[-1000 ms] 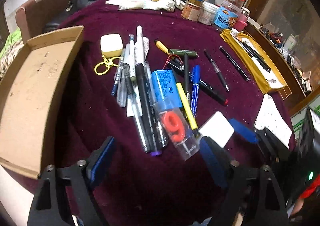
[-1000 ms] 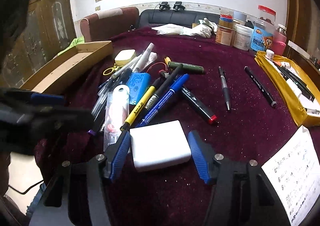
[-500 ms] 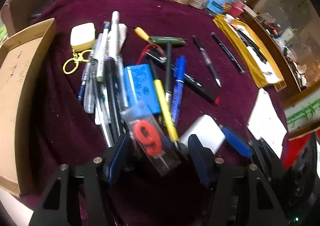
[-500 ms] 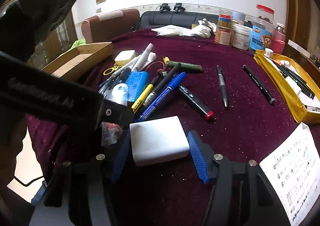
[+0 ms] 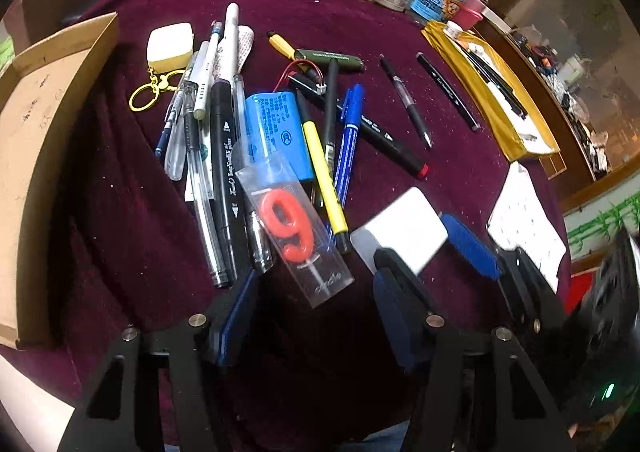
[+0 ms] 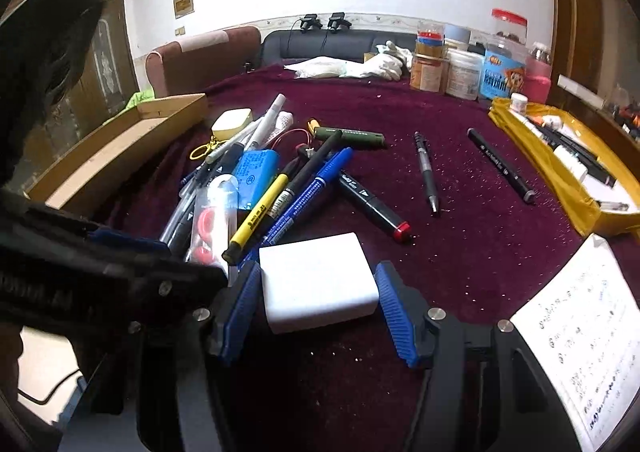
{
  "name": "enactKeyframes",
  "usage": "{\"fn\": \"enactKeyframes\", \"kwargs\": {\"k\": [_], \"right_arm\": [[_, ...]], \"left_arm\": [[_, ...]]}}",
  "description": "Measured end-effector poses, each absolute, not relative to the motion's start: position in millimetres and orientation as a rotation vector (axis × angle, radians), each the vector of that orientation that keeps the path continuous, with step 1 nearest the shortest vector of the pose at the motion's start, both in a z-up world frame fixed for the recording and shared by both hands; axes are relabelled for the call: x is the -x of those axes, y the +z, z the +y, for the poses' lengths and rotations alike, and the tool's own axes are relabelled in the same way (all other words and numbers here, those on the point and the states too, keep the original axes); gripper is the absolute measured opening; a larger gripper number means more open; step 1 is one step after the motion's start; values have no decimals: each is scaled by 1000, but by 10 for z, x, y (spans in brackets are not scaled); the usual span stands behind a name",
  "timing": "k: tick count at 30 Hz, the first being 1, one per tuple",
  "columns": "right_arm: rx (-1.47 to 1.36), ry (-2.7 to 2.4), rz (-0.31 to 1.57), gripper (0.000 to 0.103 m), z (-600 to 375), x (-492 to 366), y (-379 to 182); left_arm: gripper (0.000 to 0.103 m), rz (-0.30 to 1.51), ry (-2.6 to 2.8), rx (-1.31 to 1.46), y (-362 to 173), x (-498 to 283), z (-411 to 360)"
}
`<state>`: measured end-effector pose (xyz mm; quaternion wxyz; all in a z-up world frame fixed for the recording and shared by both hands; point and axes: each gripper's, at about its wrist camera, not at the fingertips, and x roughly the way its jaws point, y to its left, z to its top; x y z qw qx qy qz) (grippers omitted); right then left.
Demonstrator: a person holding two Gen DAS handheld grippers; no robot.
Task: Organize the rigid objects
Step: 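Grasp the bagged red candle with left tool while right tool grasps white charger, then carry both items over the cardboard tray and open both tools to drop them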
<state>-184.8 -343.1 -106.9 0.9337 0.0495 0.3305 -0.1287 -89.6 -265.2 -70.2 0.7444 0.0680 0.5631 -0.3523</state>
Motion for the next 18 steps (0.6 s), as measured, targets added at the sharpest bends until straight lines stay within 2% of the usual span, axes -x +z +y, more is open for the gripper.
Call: {"fn": "enactKeyframes", "kwargs": {"k": [4,6,10,16,17,18], "right_arm": [[-126,-255,669,59,-3480,1879,-1073],[-131,-252,667,59,-3485,1883,-1075],[-117,-250,655,58,-3472,1899,-1066],[-108,-246,664,58,-3447,1902,-1065],[-105,-252,664,58,-3447,1901,-1067],[-106,-250,665,58,-3447,1907,-1069]], "left_arm": [[61,1254,-737,-150,-752,841,-2740],[53,1272,-715,-145,-778,859,-2707],[48,1277,-696,-150,-811,929,-2654],[50,1284,-613,-202,-810,871,-2936],[41,1278,-608,-216,-805,858,-2971],[27,1273,-589,-240,-812,847,-2980]]}}
